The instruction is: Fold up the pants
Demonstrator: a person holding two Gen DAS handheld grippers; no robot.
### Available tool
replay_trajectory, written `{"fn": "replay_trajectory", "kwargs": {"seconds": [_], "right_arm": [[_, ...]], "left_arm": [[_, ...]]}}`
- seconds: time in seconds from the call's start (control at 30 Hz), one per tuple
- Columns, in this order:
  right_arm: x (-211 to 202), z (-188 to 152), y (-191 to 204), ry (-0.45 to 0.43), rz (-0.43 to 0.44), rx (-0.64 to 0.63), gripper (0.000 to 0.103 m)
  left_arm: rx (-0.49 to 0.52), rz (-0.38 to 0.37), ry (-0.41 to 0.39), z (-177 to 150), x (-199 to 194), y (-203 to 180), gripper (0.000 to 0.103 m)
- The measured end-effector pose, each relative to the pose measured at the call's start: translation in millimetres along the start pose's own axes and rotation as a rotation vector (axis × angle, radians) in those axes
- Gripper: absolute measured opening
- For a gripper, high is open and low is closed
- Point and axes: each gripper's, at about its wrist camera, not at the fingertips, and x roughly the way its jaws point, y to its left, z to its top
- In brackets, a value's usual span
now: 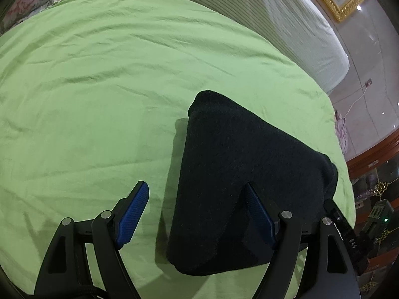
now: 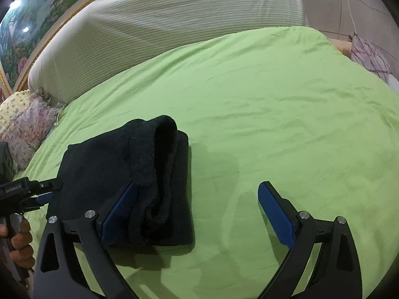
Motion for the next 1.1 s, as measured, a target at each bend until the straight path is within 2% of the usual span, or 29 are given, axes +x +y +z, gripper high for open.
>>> {"fn": "replay_trajectory", "kwargs": {"seconds": [0.17, 0.3, 0.5, 0.63, 0.73, 0.8, 0.83, 1.1], "right_arm": [[2.2, -2.1, -3.2, 0.023, 0.143, 0.054, 0.095], [14.6, -8.6, -16.5, 0.046, 0.238, 0.119, 0.083], [15.0, -13.9, -20.4, 0.042, 0.332, 0.128, 0.063], [17.6, -15.0, -18.4, 0.064, 0.363, 0.126, 0.060], [20.1, -14.1, -15.2, 0.074, 0.366, 0.126, 0.060], [20.3, -15.2, -12.3, 0.075, 0.358, 0.120, 0.060], [19.2, -16.1, -11.2, 0.073, 0.355, 0.118, 0.060], [10.8, -14.2, -3.6, 0.045, 0.349, 0.118, 0.051]], "left_arm": [[0.000, -0.005, 0.014, -0.3, 5.9, 0.3, 0.080], [-0.001, -0.007, 0.018, -1.1, 8.7, 3.0, 0.082], [0.022, 0.013, 0.015, -1.9, 15.3, 4.0, 0.086], [0.039, 0.024, 0.004, -2.9, 19.9, 0.9, 0.086], [0.056, 0.002, 0.011, -2.2, 23.1, -4.1, 0.079], [0.057, -0.038, 0.026, -2.6, 26.5, -8.2, 0.065], [0.057, -0.049, 0.031, -2.5, 27.6, -8.8, 0.063], [0.088, -0.070, -0.014, -3.1, 12.0, -12.8, 0.040]]}}
